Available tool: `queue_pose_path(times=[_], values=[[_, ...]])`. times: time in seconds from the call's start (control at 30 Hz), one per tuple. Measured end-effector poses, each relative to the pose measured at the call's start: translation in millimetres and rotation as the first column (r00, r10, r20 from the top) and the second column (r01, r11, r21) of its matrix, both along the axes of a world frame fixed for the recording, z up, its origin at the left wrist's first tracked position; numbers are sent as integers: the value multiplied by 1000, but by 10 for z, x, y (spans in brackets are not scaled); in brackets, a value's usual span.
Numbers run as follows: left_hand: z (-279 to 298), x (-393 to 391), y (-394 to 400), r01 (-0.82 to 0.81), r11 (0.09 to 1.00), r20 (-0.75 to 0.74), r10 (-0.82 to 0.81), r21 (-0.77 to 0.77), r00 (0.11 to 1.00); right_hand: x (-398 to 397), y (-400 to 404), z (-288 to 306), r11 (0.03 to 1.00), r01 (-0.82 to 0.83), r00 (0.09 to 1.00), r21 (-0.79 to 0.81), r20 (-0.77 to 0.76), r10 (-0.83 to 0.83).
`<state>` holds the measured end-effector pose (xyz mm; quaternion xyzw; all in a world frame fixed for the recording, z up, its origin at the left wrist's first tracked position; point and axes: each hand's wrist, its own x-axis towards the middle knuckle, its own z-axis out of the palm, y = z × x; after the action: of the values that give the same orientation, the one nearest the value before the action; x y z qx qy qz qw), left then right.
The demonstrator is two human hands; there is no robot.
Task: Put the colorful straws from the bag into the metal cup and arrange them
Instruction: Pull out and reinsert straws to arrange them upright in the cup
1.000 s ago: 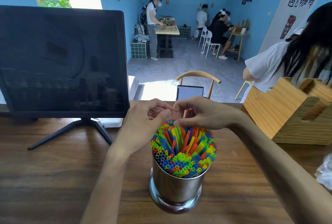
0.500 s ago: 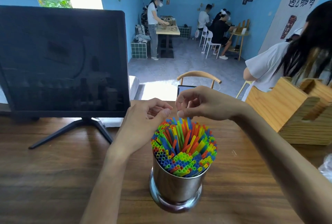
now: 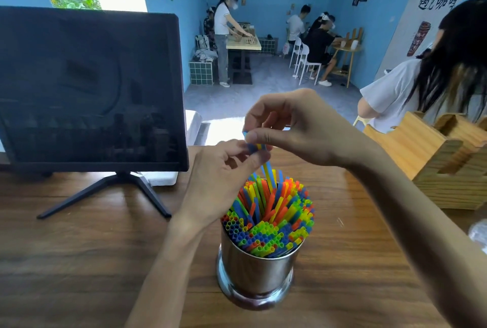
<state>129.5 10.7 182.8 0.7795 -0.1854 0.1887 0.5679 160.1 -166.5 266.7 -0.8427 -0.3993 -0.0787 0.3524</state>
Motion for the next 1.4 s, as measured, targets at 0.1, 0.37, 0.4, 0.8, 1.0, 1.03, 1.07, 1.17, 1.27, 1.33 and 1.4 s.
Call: queue_pose_path(times=[0.1, 0.37, 0.4, 0.8, 1.0, 1.03, 1.07, 1.17, 1.27, 1.33, 1.4], values=[[51, -38, 30, 16, 996, 35, -12, -91, 999, -36, 13, -62, 985, -12, 1000, 173, -23, 16], [209, -134, 201, -64, 845, 104, 140, -531, 985, -19, -125, -483, 994, -82, 921, 77, -376, 105], [214, -134, 205, -70, 845, 85, 135, -530, 987, -17, -129, -502, 994, -74, 919, 84, -381, 101], [188, -108, 275, -66, 887, 33, 92, -456, 995, -41, -92, -687, 973, -48, 948, 227, -298, 117], [193, -102, 278, -107, 863, 21, 134, -495, 991, -84, -92, -770, 978, 140, 985, 151, -117, -123], [203, -106, 283, -112, 852, 25, 145, -512, 989, -87, -101, -776, 976, 166, 981, 140, -122, -149], [216, -112, 287, -117, 837, 26, 155, -535, 988, -90, -114, -779, 977, 173, 978, 125, -135, -156], [243, -127, 297, -148, 779, 17, 200, -609, 980, -90, -159, -769, 985, 145, 975, 97, -185, -126], [256, -143, 301, -170, 718, 0, 230, -675, 973, -85, -155, -741, 964, 96, 965, 248, -260, -29], [268, -155, 288, -148, 694, 0, 209, -705, 978, -85, -145, -687, 897, 106, 950, 428, -309, 35], [277, -160, 300, -112, 687, -6, 154, -718, 988, -67, -147, -596, 815, 151, 944, 560, -327, 50]])
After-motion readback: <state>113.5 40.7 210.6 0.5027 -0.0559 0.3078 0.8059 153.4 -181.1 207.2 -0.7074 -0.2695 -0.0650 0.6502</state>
